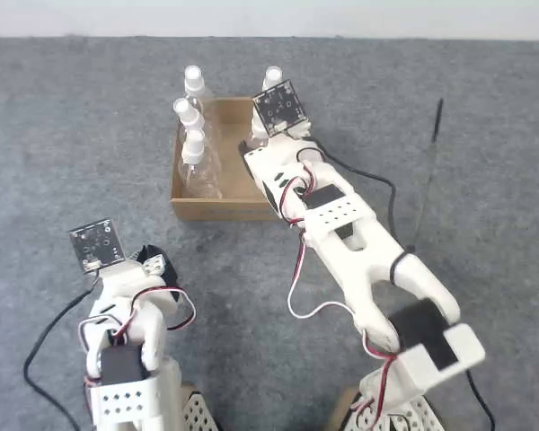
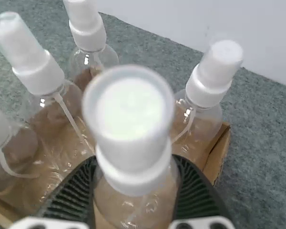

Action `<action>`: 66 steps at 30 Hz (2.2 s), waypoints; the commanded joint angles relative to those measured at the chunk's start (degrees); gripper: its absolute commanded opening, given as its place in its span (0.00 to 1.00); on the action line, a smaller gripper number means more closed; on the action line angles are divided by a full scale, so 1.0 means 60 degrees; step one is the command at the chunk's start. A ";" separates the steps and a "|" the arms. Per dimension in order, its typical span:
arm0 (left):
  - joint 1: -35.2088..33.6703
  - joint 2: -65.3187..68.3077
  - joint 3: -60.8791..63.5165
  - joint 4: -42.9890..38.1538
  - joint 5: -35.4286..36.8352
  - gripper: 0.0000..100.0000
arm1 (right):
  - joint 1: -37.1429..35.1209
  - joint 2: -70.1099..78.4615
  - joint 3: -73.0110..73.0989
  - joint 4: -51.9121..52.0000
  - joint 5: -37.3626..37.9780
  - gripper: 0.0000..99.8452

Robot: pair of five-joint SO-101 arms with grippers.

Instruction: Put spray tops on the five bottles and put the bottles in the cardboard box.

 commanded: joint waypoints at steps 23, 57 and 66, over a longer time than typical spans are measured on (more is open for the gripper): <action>-0.0015 -0.0147 -0.0125 0.0059 -0.0132 0.01 | 0.0081 0.0784 -0.0659 -0.0403 -0.0088 0.11; 0.0000 -0.0147 -0.0125 0.0015 -0.0132 0.01 | -0.0125 0.0667 -0.0571 0.0916 -0.0088 0.35; 0.0000 -0.0147 -0.0125 0.0015 -0.0132 0.01 | -0.0242 -0.0418 -0.0396 0.1575 -0.0381 0.35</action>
